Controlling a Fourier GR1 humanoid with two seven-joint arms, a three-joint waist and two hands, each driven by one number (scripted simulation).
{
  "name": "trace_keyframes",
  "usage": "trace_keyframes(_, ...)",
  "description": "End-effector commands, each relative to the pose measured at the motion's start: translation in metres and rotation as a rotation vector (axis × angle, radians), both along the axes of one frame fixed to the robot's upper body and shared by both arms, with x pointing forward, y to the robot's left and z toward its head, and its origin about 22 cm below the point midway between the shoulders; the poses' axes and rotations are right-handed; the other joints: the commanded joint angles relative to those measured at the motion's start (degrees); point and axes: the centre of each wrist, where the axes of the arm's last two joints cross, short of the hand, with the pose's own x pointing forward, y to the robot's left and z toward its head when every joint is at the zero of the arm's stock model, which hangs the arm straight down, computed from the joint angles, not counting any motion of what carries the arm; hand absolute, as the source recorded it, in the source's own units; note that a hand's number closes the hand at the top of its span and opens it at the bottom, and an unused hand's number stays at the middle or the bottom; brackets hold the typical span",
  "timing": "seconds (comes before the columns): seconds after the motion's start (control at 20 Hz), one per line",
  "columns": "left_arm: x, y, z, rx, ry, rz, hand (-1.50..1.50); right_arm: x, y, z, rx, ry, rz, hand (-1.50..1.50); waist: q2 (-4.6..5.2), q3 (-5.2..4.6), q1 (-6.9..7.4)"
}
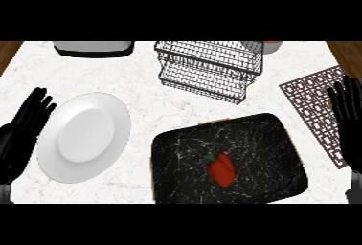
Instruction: Pick the bell pepper from the tray and place it in the tiered basket
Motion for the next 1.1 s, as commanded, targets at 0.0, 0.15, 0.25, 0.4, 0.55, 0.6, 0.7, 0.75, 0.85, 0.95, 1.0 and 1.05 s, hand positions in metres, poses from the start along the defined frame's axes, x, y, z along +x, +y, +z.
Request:
trace_keyframes(0.0, 0.006, -0.005, -0.01, 0.017, 0.011, 0.029, 0.0, -0.009, 0.016, 0.0, -0.012, 0.039, 0.059, 1.5, -0.64, 1.84, 0.12)
trace_keyframes(0.15, 0.019, -0.002, -0.01, 0.197, -0.046, 0.101, 0.0, -0.001, 0.071, 0.004, 0.042, 0.115, 0.216, 1.5, -0.42, 1.8, 0.09)
trace_keyframes(0.25, 0.026, -0.001, -0.007, 0.309, -0.072, 0.131, 0.0, 0.003, 0.093, -0.005, 0.1, 0.17, 0.309, 1.5, -0.22, 1.86, 0.26)
trace_keyframes(0.4, 0.015, 0.011, -0.005, 0.258, 0.005, 0.146, 0.0, -0.027, 0.01, -0.047, -0.178, 0.375, -0.293, -1.5, -0.13, 1.39, -2.0)
trace_keyframes(0.55, 0.024, -0.012, -0.019, 0.266, 0.028, 0.156, 0.0, -0.061, 0.059, -0.045, -0.091, 0.367, -0.314, -1.5, -0.89, 1.7, -2.32)
trace_keyframes(0.6, 0.026, -0.031, -0.023, 0.271, 0.017, 0.147, 0.0, -0.058, 0.062, -0.029, -0.098, 0.361, -0.332, -1.5, -0.82, 1.73, -1.54)
trace_keyframes(0.7, 0.016, -0.02, -0.033, 0.264, 0.032, 0.164, 0.0, -0.078, 0.067, 0.009, -0.134, 0.348, -0.29, -1.5, -1.05, 1.66, -1.01)
trace_keyframes(0.75, 0.037, -0.015, -0.017, 0.256, 0.038, 0.131, 0.0, -0.072, 0.059, 0.02, -0.2, 0.335, -0.273, -1.5, -0.76, 1.75, -0.69)
trace_keyframes(0.85, 0.03, -0.019, -0.03, 0.298, 0.019, 0.146, 0.0, -0.082, 0.054, 0.029, -0.349, 0.412, -0.17, -1.5, -0.84, 1.65, -0.98)
trace_keyframes(0.95, 0.03, -0.022, -0.036, 0.273, 0.033, 0.14, 0.0, -0.079, 0.053, 0.041, -0.465, 0.502, -0.086, -1.5, -0.68, 1.58, -0.48)
trace_keyframes(1.0, 0.023, -0.021, -0.038, 0.277, 0.035, 0.146, 0.0, -0.085, 0.05, 0.043, -0.564, 0.534, -0.055, -1.5, -0.86, 1.51, -0.09)
trace_keyframes(1.05, 0.036, -0.026, -0.028, 0.277, 0.007, 0.121, 0.0, -0.083, 0.056, 0.05, -0.608, 0.561, -0.014, -1.5, -0.63, 1.52, -0.13)
